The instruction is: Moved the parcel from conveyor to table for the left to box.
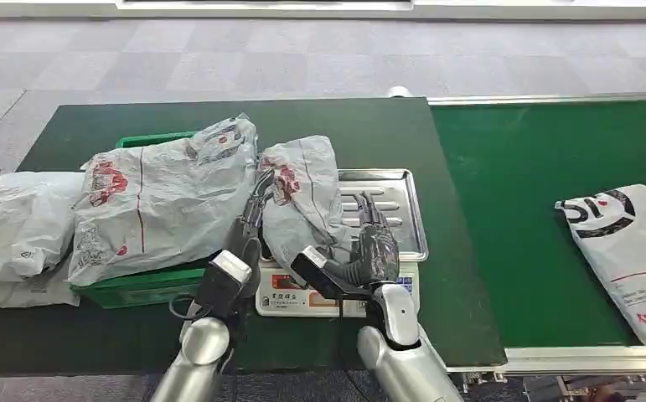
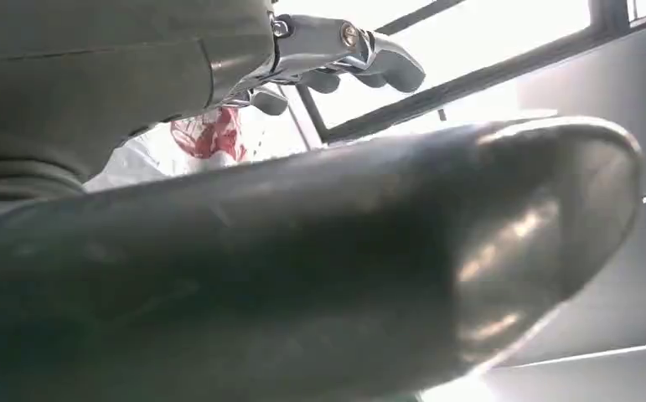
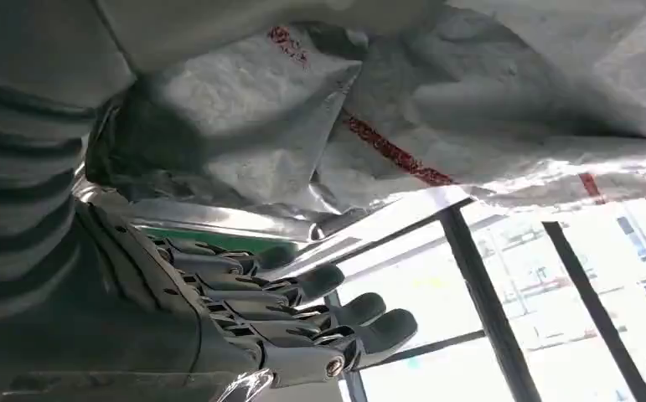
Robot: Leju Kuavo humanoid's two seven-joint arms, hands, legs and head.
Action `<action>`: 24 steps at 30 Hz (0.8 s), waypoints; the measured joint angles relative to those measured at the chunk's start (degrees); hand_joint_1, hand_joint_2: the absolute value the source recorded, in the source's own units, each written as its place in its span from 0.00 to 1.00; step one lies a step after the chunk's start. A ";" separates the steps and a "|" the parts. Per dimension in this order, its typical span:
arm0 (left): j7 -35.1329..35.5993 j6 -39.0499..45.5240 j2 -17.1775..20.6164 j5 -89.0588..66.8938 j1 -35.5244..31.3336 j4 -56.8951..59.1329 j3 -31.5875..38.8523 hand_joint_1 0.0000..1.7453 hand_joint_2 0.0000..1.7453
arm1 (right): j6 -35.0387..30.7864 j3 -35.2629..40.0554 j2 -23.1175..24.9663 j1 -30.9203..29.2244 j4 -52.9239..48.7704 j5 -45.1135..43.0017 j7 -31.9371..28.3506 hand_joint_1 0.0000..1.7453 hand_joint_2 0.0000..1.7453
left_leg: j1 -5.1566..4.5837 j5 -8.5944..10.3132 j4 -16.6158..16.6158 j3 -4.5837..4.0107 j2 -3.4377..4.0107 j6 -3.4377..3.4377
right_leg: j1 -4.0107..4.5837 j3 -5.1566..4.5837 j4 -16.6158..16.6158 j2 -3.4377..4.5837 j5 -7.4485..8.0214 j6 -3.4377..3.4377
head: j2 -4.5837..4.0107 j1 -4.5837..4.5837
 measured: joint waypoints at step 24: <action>1.40 15.10 0.15 -10.84 0.67 -3.15 0.24 0.00 0.00 | -6.23 1.60 -4.00 22.69 -38.39 -9.66 -8.26 0.00 0.00 | 0.00 -0.18 0.00 0.01 -0.05 -0.03 | 0.01 0.03 -0.01 -0.08 -0.19 -0.07 | 0.00 0.00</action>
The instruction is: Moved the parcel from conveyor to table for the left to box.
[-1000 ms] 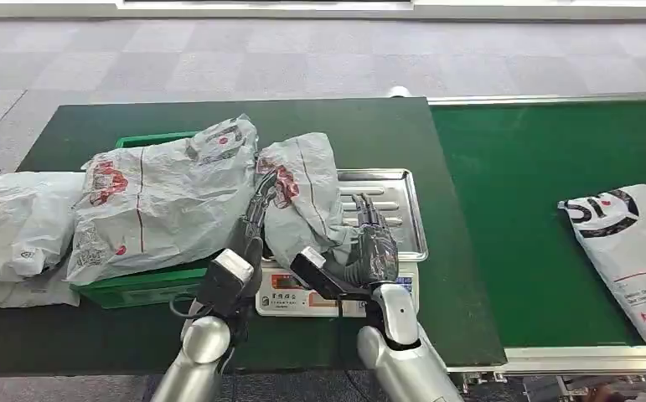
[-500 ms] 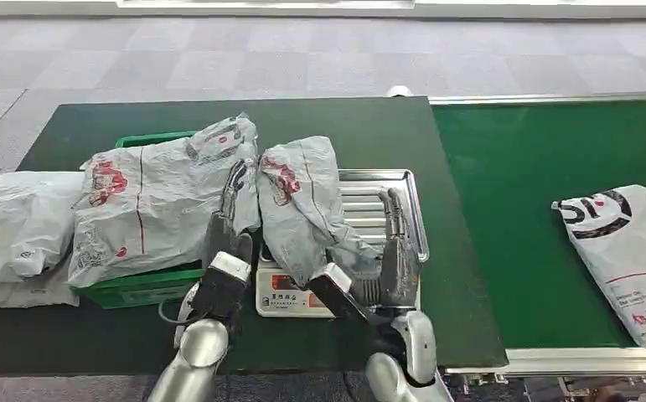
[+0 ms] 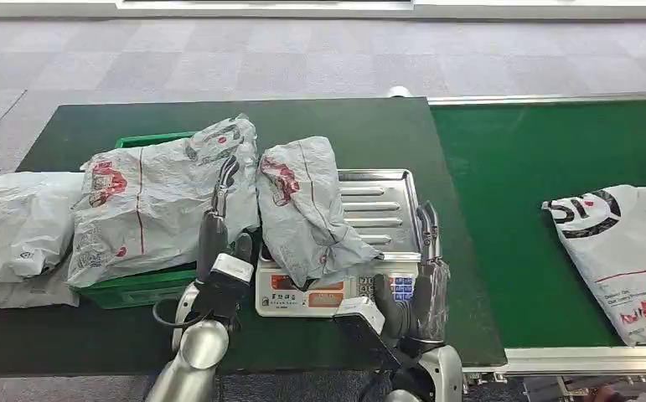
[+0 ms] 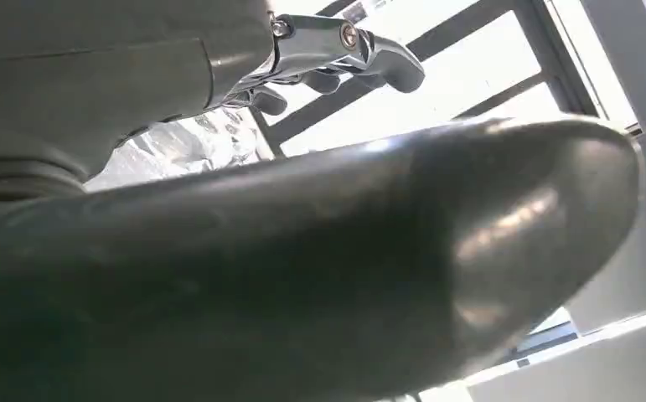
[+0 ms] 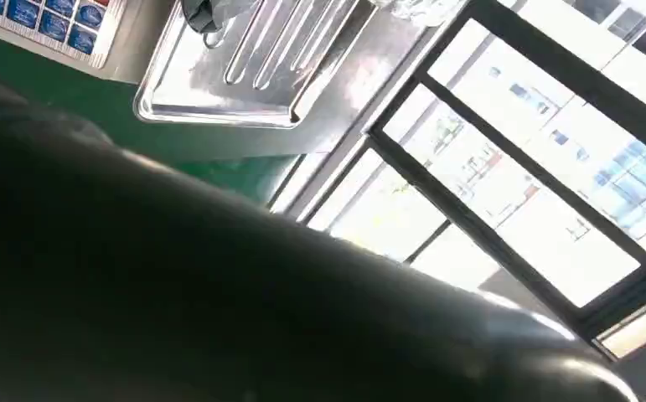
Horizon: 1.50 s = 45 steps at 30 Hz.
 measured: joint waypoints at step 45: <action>10.40 -14.58 7.45 -36.68 -34.28 52.46 -19.32 0.00 1.00 | -6.16 -0.66 -5.99 13.35 -25.24 -35.58 -30.29 0.00 1.00 | -0.01 -0.14 -0.06 0.36 0.07 0.03 | -0.01 0.82 -0.01 0.00 -0.11 -0.02 | 0.00 0.00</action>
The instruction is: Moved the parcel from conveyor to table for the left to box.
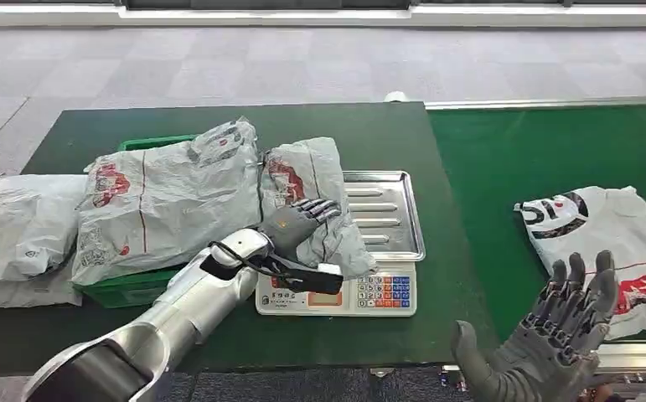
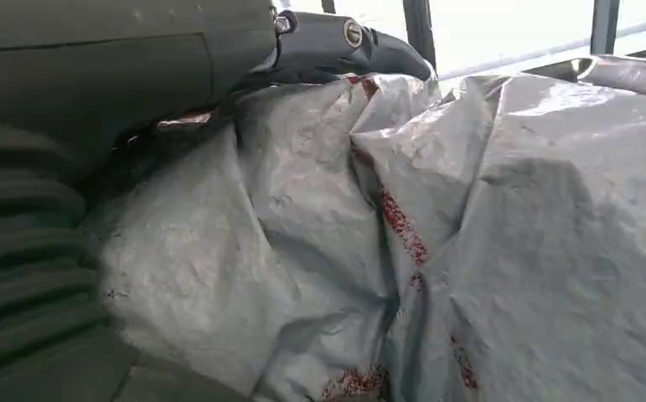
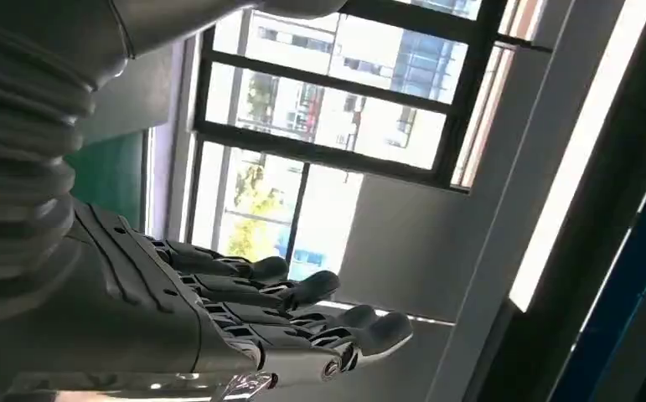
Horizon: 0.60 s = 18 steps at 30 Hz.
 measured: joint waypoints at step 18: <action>-1.92 -3.63 -1.51 2.58 -3.66 3.19 -4.28 1.00 1.00 | 0.00 -1.05 -0.37 0.32 0.52 -1.33 0.00 0.00 1.00 | -0.01 0.38 0.00 0.25 -0.24 0.04 | -0.01 -0.06 0.04 -0.33 0.18 -0.02 | 0.02 0.00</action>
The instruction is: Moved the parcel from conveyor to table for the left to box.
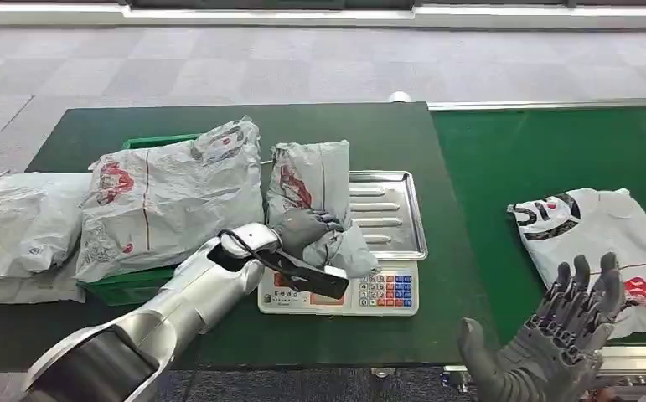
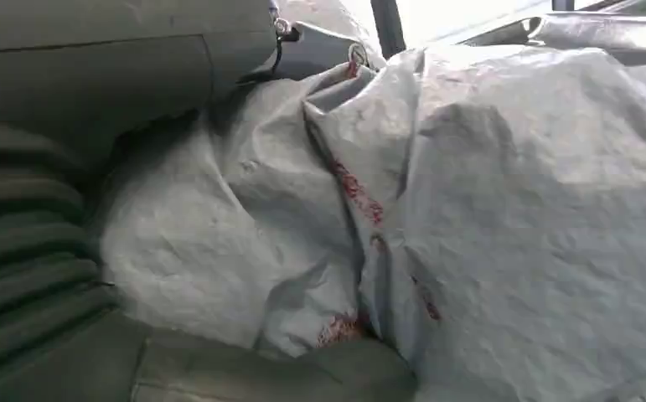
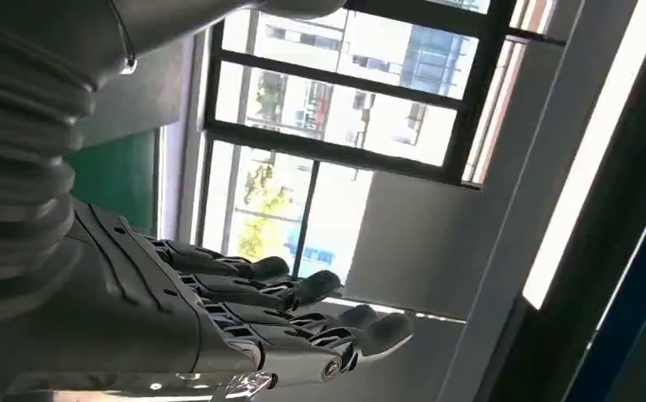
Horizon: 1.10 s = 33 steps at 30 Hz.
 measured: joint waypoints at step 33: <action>9.11 18.37 4.66 -3.43 8.07 -20.11 -0.70 1.00 1.00 | 0.02 0.00 -0.02 0.81 0.50 -0.28 -0.07 0.00 1.00 | 0.00 0.18 0.00 -0.75 0.01 -0.07 | 0.01 -0.88 0.02 0.04 0.20 -0.01 | -0.02 0.00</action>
